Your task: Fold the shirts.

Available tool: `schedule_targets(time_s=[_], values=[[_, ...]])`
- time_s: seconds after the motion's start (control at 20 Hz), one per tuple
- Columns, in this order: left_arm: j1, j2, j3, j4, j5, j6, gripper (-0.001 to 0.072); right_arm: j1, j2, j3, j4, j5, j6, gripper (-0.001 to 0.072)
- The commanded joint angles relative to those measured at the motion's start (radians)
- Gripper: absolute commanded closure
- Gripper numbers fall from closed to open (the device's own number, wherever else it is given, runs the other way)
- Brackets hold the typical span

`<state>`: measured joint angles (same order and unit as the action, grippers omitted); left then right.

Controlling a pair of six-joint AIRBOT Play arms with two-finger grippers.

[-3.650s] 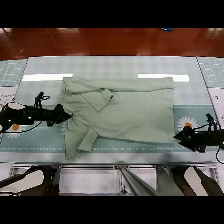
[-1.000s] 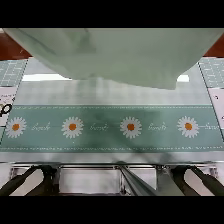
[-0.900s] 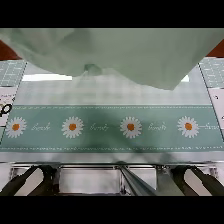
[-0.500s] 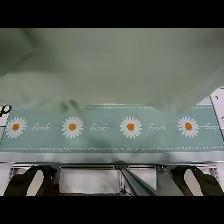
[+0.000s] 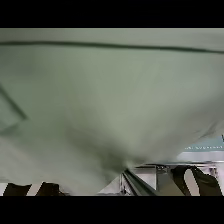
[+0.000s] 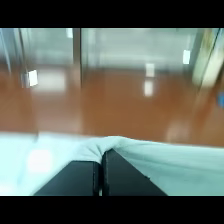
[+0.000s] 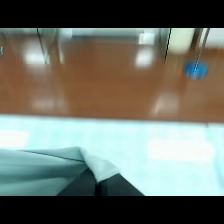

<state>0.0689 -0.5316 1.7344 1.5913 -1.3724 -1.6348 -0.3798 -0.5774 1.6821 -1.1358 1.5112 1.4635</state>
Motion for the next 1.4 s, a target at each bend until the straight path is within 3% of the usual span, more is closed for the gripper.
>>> schedule_targets(time_s=[0.0, 0.2, 0.35, 0.45, 0.65, 0.85, 1.0, 1.15, 1.35], values=[[-0.007, -0.066, -0.205, -0.039, -0.001, -0.040, 0.0690, 0.001, -0.012, -0.247, 0.044, -0.035, -0.033, 0.0684], [-0.007, -0.285, -0.447, -0.192, 0.180, -0.026, 0.0690, 0.002, -0.188, -0.510, 0.224, -0.234, -0.182, 0.0684], [-0.007, -0.549, -0.465, -0.236, 0.347, -0.022, 0.0690, 0.002, -0.466, -0.541, 0.385, -0.335, -0.293, 0.0684], [-0.012, -0.744, -0.416, -0.287, 0.410, 0.027, 0.0690, 0.013, -0.673, -0.518, 0.558, -0.347, -0.388, 0.0684], [-0.013, -1.096, -0.182, -0.326, 0.418, 0.021, 0.0690, 0.072, -1.054, -0.308, 0.579, -0.429, -0.339, 0.0684], [-0.013, -1.297, 0.020, -0.385, 0.365, -0.013, 0.0690, 0.122, -1.266, -0.098, 0.572, -0.423, -0.234, 0.0684], [-0.001, -1.295, 0.043, -0.460, 0.264, -0.011, 0.0690, 0.129, -1.281, -0.075, 0.523, -0.376, -0.199, 0.0683], [0.017, -1.251, 0.041, -0.394, 0.107, 0.050, 0.0690, 0.090, -1.246, -0.075, 0.475, -0.257, -0.200, 0.0683], [0.063, -1.185, -0.066, -0.387, 0.050, 0.109, 0.0690, 0.079, -1.208, -0.076, 0.247, -0.114, -0.150, 0.0683]])
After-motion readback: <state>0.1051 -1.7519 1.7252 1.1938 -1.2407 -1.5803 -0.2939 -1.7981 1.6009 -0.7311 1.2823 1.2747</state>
